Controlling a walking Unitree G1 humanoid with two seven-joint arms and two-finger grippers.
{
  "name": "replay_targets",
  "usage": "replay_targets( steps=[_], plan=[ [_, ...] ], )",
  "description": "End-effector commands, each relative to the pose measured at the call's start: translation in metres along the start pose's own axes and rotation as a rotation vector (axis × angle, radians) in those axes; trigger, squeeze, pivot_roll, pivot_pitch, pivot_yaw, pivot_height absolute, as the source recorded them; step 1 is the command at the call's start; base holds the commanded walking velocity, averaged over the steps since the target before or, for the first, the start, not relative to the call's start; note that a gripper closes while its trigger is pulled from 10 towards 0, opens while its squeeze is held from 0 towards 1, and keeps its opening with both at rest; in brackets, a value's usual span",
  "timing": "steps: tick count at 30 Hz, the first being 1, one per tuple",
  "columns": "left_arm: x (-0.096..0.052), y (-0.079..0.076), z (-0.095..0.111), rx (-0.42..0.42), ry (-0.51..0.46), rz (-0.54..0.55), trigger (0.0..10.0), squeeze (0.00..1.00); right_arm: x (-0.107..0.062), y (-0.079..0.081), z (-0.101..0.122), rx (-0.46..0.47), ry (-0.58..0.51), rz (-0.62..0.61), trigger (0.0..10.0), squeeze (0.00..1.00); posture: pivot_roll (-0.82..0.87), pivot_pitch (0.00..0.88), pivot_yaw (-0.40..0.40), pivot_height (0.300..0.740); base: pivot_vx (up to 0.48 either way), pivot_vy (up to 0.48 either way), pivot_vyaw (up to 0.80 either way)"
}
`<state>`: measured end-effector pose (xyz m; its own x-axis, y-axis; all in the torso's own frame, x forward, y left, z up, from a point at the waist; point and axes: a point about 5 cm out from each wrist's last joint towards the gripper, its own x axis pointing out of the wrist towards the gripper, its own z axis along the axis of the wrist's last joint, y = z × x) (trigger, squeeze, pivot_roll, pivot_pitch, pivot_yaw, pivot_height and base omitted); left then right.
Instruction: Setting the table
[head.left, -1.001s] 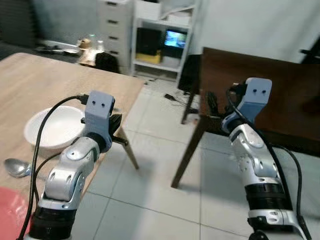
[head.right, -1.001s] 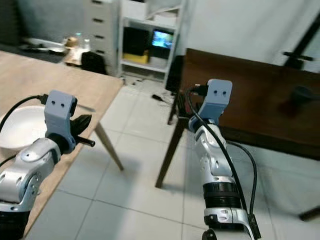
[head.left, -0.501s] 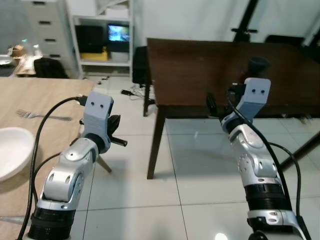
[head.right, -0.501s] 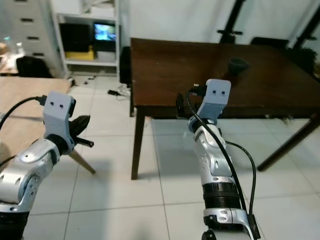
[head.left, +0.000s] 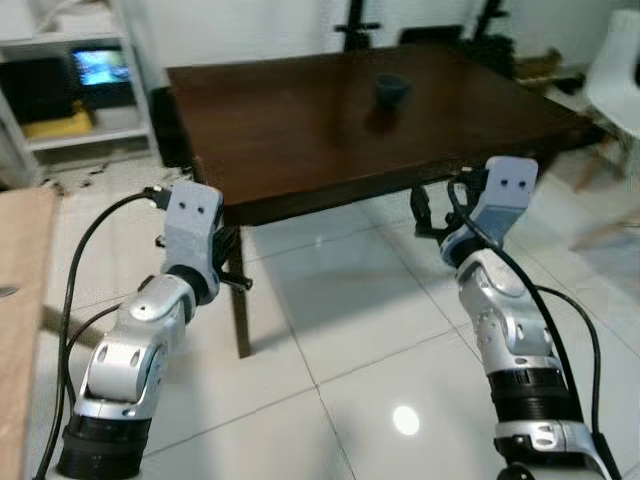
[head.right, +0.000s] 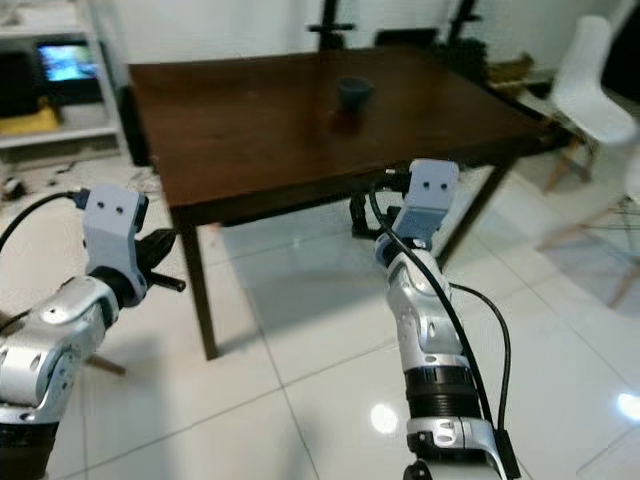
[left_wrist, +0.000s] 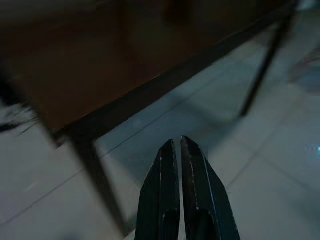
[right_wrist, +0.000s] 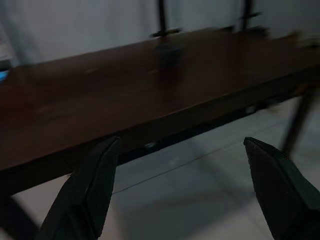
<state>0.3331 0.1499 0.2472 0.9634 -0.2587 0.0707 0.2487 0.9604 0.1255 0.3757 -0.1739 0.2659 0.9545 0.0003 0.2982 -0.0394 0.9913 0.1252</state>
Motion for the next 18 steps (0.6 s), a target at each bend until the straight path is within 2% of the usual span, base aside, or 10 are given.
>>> replay_targets(
  steps=[1,14,18],
  plan=[
    [-0.0012,0.0015,-0.0054,0.003,0.017,0.004,10.0,0.00,-0.0019,-0.0011,-0.0026,0.002,0.006,-0.006,10.0,0.00,0.04,0.161,0.010,0.740,0.000,0.000,-0.80],
    [-0.0005,0.0019,-0.0052,0.005,0.011,0.008,10.0,0.00,-0.0024,-0.0012,-0.0037,0.001,0.008,-0.007,10.0,0.00,0.04,0.156,0.010,0.740,0.000,0.000,-0.80],
    [-0.0002,0.0025,-0.0046,0.002,0.001,0.010,10.0,0.00,-0.0023,-0.0011,-0.0034,-0.002,0.005,-0.008,10.0,0.00,0.04,0.157,0.011,0.740,0.000,0.000,-0.36]
  ],
)
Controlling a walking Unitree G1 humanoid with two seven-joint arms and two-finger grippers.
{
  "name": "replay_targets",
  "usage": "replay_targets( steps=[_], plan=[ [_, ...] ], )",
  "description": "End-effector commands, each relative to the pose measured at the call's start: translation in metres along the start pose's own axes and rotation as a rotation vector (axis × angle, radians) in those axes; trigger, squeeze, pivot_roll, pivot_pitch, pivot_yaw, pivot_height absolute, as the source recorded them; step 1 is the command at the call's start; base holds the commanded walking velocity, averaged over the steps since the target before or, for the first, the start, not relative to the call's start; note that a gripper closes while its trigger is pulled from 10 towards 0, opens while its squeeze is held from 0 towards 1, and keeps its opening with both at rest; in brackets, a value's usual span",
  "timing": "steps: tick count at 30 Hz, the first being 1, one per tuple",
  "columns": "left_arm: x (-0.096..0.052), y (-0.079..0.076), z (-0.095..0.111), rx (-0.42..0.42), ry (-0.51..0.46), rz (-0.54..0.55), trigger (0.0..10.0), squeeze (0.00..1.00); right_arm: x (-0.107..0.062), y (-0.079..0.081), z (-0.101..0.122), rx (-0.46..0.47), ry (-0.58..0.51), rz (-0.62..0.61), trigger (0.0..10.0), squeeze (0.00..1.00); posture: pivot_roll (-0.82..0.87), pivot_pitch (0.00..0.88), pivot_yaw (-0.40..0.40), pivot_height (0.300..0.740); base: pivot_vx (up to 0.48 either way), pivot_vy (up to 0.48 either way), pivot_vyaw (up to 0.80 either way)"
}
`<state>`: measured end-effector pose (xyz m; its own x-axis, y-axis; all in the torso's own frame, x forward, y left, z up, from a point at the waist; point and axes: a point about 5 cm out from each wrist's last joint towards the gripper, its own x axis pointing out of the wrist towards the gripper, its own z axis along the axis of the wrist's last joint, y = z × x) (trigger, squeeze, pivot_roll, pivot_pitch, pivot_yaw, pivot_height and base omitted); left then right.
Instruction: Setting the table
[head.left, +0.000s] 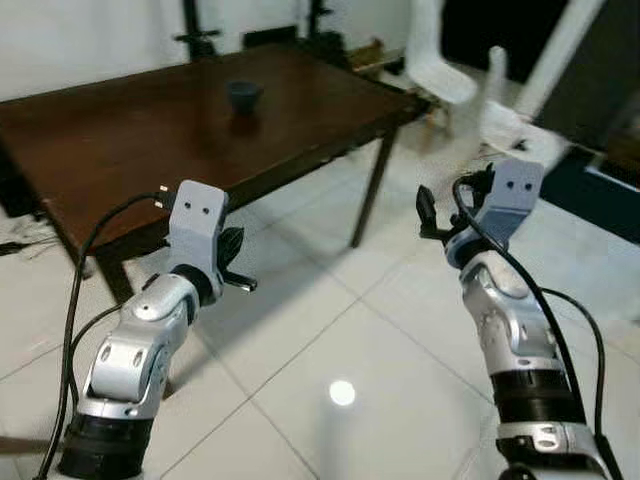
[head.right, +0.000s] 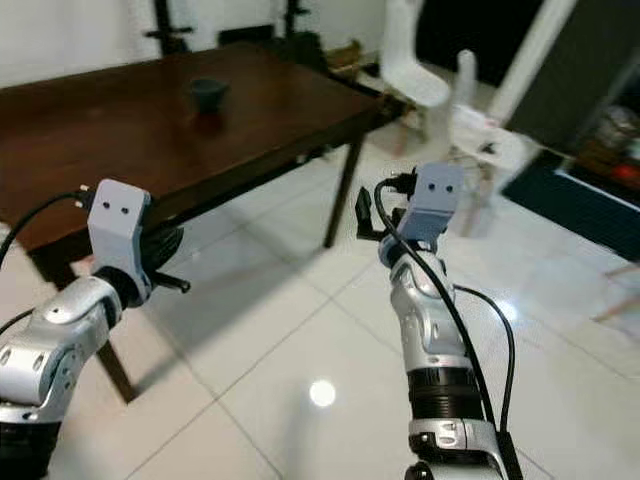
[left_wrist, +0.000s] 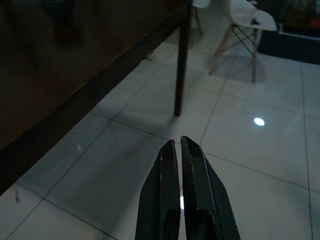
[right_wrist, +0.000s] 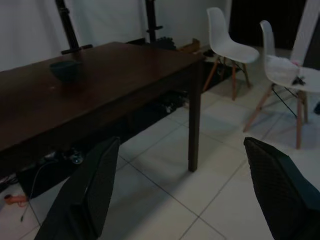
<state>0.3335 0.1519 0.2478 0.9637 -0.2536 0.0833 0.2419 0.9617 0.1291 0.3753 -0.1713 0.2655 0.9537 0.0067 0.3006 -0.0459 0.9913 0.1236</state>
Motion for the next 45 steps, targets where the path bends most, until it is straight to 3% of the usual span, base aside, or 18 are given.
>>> replay_targets(
  steps=[1,45],
  plan=[
    [0.0000,0.0006,-0.0044,-0.002,0.006,0.003,10.0,0.00,-0.0018,-0.0033,-0.0024,-0.004,0.002,-0.014,10.0,0.00,0.04,0.158,0.010,0.740,0.255,0.000,0.00],
    [0.0019,-0.0003,-0.0050,0.004,-0.007,-0.009,10.0,0.00,-0.0001,-0.0041,-0.0002,-0.011,-0.001,-0.022,10.0,0.00,0.03,0.172,0.011,0.740,0.480,0.000,0.00]
  ],
)
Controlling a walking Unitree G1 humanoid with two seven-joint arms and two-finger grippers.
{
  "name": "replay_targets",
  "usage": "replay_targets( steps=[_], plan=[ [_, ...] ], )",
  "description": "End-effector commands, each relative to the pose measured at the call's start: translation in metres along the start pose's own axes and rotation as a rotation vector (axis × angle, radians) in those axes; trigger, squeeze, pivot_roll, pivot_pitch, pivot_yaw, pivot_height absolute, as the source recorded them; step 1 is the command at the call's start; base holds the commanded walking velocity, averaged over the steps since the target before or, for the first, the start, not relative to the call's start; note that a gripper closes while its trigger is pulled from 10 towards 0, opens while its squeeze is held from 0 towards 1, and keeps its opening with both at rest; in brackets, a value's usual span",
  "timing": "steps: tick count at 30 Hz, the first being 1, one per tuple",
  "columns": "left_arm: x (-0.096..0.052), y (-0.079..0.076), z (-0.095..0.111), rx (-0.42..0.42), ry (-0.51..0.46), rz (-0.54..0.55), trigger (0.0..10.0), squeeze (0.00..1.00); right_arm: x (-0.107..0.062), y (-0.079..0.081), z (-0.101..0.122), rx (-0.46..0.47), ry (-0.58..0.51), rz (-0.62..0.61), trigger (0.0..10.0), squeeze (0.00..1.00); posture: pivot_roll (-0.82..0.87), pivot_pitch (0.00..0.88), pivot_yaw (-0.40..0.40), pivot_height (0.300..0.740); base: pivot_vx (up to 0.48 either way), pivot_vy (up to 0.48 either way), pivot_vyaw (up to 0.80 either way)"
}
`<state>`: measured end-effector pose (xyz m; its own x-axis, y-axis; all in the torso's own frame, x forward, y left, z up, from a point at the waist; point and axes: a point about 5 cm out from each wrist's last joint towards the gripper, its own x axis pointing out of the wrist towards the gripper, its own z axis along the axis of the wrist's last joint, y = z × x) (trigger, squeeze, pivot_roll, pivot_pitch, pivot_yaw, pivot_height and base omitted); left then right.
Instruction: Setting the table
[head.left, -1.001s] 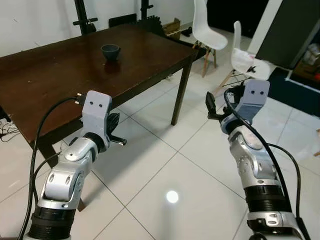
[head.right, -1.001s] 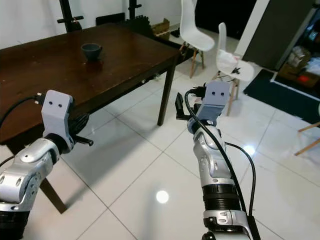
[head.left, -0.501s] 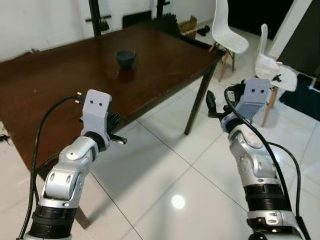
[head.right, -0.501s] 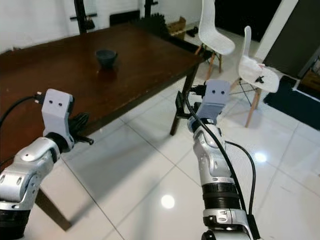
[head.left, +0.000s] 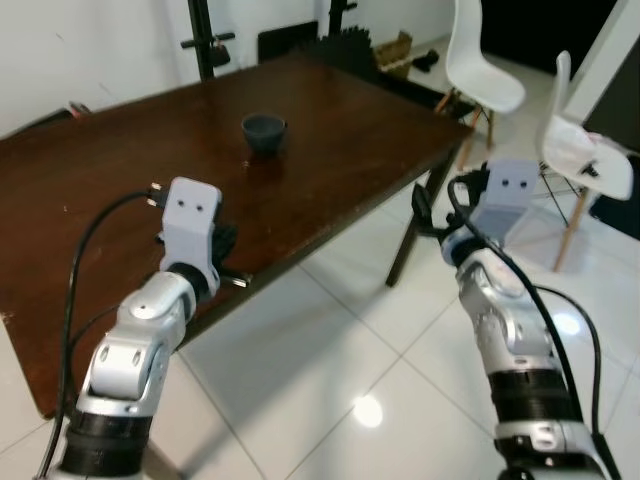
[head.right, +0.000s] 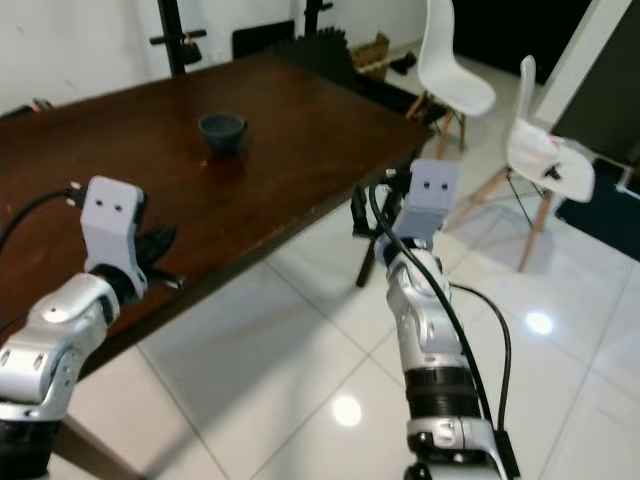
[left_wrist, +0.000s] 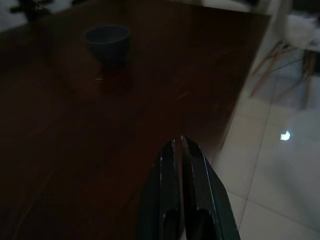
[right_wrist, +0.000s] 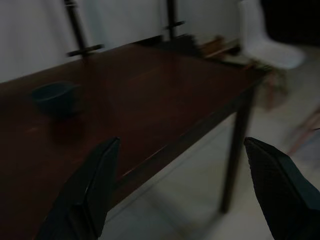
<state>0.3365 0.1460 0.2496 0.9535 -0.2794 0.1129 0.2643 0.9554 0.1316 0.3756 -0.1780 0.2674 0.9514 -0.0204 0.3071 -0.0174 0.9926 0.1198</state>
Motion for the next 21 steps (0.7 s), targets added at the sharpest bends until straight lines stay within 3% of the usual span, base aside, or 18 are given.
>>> replay_targets(
  steps=[1,21],
  plan=[
    [-0.0030,0.0043,-0.0069,0.004,0.026,0.014,10.0,0.00,-0.0010,0.0024,-0.0027,0.001,0.009,0.004,10.0,0.00,0.03,0.172,0.011,0.740,0.480,0.000,0.00],
    [-0.0024,0.0035,-0.0066,0.013,0.020,0.008,10.0,0.00,-0.0008,0.0029,-0.0030,0.003,0.008,0.004,10.0,0.00,0.03,0.170,0.013,0.740,0.471,0.000,0.00]
  ],
)
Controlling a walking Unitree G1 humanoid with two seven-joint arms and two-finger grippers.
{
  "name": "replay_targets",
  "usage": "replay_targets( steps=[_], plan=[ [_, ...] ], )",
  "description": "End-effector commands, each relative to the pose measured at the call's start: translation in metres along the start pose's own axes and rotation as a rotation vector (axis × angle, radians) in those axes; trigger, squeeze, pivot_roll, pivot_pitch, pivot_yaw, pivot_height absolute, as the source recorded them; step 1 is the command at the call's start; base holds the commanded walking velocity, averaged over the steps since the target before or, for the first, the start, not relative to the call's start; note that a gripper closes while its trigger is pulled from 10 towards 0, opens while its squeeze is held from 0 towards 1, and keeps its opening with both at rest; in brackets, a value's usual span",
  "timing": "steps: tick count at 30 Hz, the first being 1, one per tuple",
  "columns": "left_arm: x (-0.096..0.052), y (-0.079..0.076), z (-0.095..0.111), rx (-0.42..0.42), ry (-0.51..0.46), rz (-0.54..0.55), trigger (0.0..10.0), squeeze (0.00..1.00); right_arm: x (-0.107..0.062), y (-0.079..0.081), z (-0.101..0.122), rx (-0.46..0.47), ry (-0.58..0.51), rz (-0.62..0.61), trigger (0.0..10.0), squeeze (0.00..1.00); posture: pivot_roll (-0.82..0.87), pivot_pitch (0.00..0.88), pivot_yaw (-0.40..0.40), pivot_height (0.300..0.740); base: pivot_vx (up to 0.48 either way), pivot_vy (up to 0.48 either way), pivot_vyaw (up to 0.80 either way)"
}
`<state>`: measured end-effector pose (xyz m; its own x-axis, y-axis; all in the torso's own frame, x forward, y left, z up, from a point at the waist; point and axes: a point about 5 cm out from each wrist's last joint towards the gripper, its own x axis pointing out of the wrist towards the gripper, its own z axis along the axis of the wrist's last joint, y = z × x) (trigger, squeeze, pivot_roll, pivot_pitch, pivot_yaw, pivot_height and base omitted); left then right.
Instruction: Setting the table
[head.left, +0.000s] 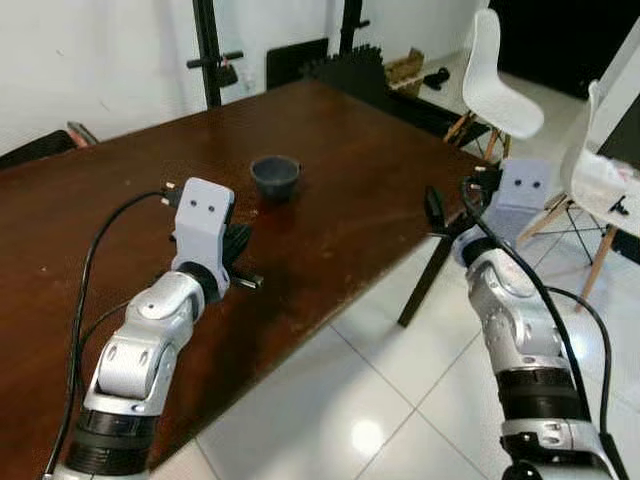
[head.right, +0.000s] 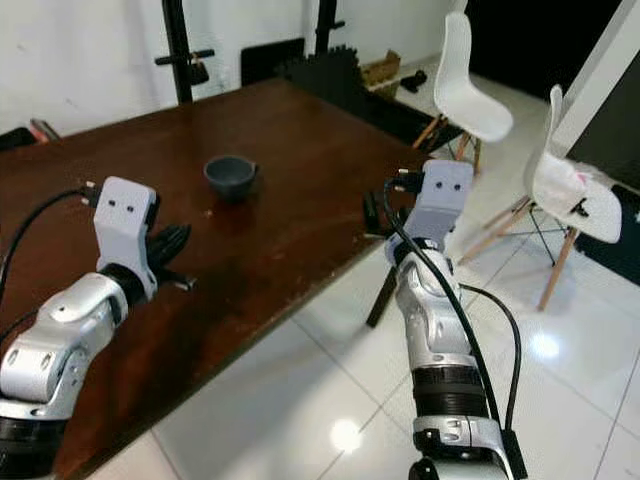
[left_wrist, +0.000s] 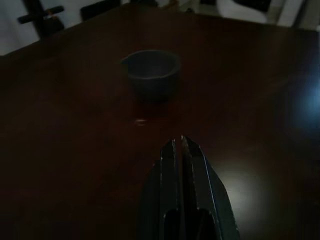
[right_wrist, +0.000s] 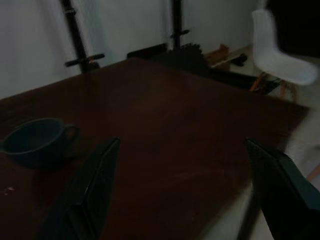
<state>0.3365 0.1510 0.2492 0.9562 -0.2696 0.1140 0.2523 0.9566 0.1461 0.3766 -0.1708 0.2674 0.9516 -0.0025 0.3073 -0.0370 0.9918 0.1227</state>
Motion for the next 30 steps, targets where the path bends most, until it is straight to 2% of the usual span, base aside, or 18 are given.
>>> replay_targets(
  steps=[1,11,20,30],
  plan=[
    [-0.0009,-0.0012,-0.0057,-0.004,0.019,-0.002,10.0,0.00,-0.0017,-0.0042,-0.0018,-0.006,0.006,-0.013,10.0,0.00,0.03,0.170,0.013,0.740,0.465,0.000,0.00],
    [-0.0009,-0.0012,-0.0061,-0.016,0.027,0.006,10.0,0.00,-0.0023,-0.0041,-0.0024,-0.006,0.008,-0.009,10.0,0.00,0.03,0.165,0.013,0.740,0.428,0.000,0.00],
    [-0.0023,-0.0046,-0.0052,-0.035,0.022,-0.001,10.0,0.00,-0.0034,-0.0011,-0.0053,-0.006,0.021,0.012,10.0,0.00,0.03,0.157,0.013,0.740,0.000,0.000,0.00],
    [-0.0032,-0.0026,-0.0076,-0.021,0.045,0.022,10.0,0.00,-0.0048,0.0052,-0.0078,-0.003,0.034,0.058,10.0,0.00,0.04,0.155,0.013,0.740,0.000,0.000,0.00]
  ],
)
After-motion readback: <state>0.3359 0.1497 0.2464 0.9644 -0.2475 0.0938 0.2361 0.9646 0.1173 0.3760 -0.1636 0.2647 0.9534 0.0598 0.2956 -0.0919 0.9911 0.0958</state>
